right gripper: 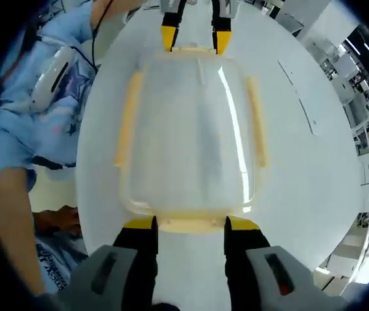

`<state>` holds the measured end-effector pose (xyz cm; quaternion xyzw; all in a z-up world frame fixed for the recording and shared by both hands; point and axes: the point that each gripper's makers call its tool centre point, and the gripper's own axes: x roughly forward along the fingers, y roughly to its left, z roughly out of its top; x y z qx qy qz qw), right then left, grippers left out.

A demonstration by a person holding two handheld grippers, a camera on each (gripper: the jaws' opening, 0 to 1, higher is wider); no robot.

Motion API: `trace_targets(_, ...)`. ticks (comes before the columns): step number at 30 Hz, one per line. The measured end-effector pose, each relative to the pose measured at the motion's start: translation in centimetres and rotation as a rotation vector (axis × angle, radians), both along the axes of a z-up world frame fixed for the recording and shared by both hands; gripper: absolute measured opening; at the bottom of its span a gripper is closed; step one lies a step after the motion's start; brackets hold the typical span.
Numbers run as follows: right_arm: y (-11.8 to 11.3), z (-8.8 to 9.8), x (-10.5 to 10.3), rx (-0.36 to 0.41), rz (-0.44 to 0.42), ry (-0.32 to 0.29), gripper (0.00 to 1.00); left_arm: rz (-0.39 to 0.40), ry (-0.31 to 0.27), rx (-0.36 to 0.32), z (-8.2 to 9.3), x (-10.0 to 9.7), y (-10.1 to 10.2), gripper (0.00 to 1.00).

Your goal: Snap each plastic latch of the storage box into its locked position after aligning the lid with the box until every specified latch is closed and the lid sits flush.

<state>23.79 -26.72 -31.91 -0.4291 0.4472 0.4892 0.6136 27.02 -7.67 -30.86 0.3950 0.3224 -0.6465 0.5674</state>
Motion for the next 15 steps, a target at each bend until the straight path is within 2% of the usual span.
trace_targets(8,2.4,-0.7,-0.4,0.028,0.027,0.0,0.39,0.022,0.015,-0.01,-0.3,-0.8,2.5,0.39)
trace_targets(15,5.1,-0.3,0.0,0.047,0.033,0.009,0.39,0.043,0.023,-0.013,-0.3,-0.8,5.2,0.39)
